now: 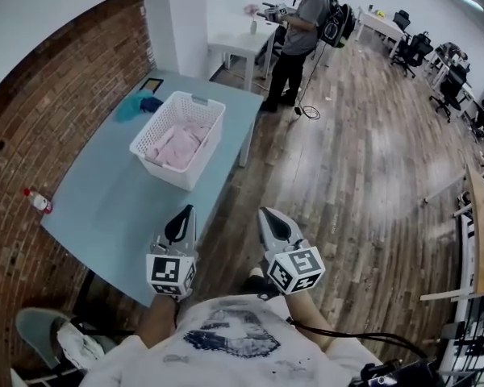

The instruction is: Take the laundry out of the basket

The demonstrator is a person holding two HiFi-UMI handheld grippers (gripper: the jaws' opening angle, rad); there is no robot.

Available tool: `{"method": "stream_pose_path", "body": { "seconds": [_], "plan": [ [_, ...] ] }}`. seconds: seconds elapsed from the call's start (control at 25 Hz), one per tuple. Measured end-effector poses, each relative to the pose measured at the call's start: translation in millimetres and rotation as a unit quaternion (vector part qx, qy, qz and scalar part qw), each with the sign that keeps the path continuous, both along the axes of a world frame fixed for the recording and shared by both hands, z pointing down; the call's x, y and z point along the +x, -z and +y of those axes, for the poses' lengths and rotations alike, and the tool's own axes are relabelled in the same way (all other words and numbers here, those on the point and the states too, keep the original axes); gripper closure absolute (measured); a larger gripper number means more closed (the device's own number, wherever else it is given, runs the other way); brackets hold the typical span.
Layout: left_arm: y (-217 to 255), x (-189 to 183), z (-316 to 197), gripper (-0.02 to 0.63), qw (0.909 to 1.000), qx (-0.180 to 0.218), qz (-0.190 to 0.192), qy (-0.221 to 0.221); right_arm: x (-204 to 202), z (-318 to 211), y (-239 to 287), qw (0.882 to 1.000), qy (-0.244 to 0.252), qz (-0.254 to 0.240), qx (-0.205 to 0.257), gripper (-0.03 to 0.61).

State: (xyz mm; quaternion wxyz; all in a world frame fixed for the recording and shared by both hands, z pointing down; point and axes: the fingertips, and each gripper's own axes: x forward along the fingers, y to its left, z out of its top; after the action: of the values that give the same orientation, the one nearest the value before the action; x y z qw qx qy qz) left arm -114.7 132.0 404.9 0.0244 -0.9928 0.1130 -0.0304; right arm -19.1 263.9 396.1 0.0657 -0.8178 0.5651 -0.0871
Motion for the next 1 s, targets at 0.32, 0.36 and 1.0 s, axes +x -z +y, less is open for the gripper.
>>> {"method": "stream_pose_path", "body": {
  "seconds": [0.32,0.36,1.0],
  "plan": [
    [-10,38,-67,0.621,0.9978,-0.005,-0.01,0.065,57,-80,-17,0.998,0.062,-0.017,-0.008,0.581],
    [-12,44,-77,0.621,0.9971,-0.005,-0.013,0.074,66,-93,-19,0.997,0.071,-0.019,-0.01,0.581],
    [-20,149,-254,0.621,0.9545,-0.027,-0.065,0.29,204,-335,-36,0.95,0.306,-0.048,-0.044,0.581]
  ]
}}
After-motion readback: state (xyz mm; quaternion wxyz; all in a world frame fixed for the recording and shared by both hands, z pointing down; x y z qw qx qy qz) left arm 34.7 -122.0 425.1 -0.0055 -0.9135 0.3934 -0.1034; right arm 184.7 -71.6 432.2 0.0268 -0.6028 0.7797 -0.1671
